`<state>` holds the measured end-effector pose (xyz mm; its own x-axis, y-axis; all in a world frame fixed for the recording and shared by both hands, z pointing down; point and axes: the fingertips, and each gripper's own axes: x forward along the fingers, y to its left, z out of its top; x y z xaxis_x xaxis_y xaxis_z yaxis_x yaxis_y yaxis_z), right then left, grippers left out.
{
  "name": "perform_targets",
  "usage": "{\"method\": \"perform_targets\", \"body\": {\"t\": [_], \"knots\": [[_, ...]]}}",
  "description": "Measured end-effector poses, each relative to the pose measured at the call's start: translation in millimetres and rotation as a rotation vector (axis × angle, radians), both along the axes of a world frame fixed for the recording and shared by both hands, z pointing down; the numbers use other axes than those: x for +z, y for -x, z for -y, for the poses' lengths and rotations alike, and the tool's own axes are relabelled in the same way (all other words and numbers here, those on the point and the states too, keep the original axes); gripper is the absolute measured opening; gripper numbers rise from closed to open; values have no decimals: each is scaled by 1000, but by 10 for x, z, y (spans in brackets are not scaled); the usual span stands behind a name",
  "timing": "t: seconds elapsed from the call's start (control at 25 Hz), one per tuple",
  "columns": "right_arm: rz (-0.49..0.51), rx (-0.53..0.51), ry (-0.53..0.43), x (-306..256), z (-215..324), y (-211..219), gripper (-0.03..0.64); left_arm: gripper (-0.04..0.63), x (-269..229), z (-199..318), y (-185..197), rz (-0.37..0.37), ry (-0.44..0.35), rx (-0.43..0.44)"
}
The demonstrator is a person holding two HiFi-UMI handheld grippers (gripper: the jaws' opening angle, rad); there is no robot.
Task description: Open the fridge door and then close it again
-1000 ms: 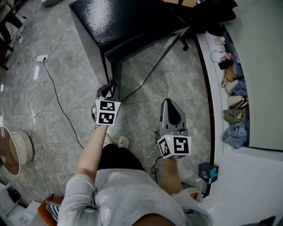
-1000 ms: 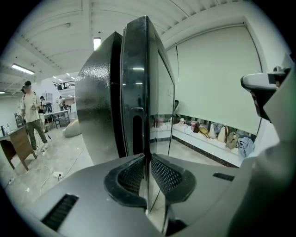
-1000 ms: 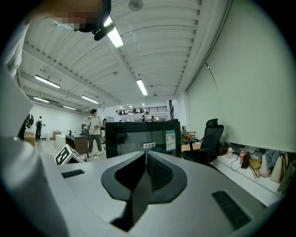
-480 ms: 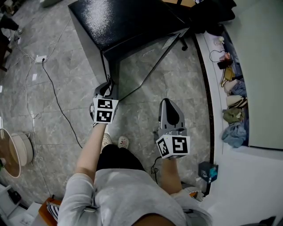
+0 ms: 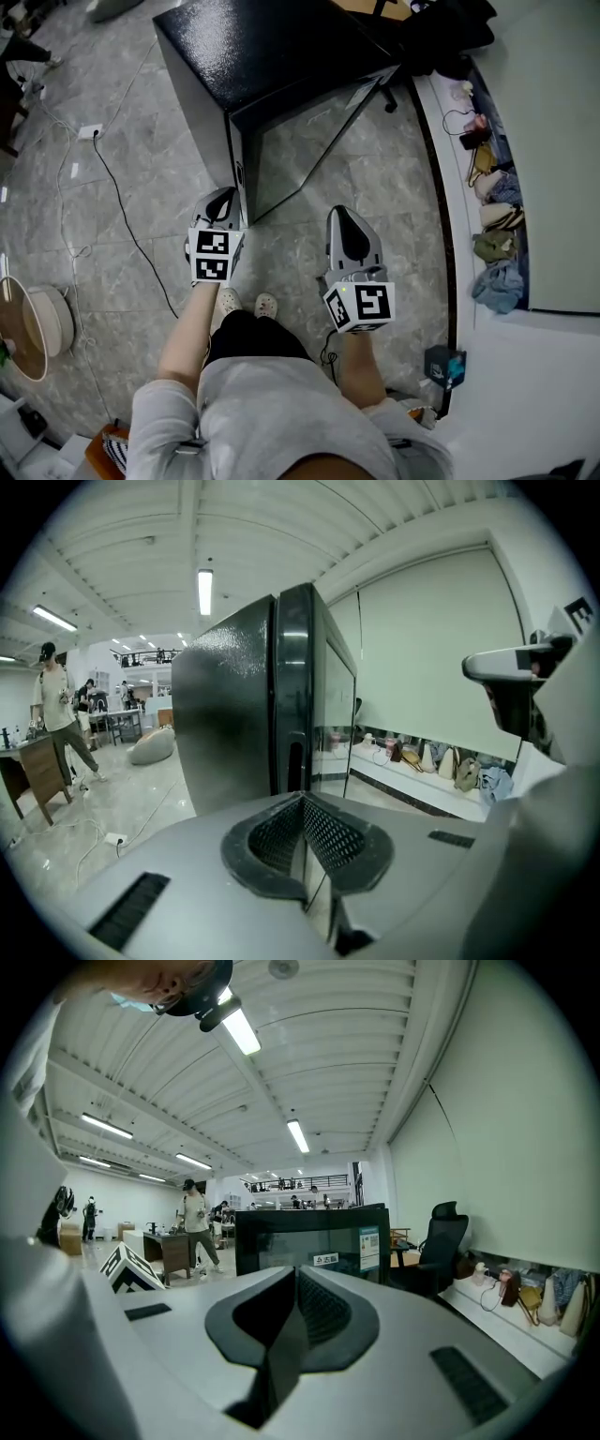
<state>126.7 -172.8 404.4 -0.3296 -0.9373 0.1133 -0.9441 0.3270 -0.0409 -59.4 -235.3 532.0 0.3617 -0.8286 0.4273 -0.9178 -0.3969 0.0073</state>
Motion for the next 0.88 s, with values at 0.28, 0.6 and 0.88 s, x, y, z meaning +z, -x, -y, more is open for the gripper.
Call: {"method": "perform_targets", "body": {"t": [0.28,0.6,0.88], "knots": [[-8,-45,-11,-73,-50,216,26,14,-388,-299,133,-28,-64,20],[-22,-77,-19,-174,-176,383,26,14,-833,-588,232,-70,-142,17],[-30,-98,-48,-358,-280,469,25,14,-1247,-812,324,-82,-234,16]]}}
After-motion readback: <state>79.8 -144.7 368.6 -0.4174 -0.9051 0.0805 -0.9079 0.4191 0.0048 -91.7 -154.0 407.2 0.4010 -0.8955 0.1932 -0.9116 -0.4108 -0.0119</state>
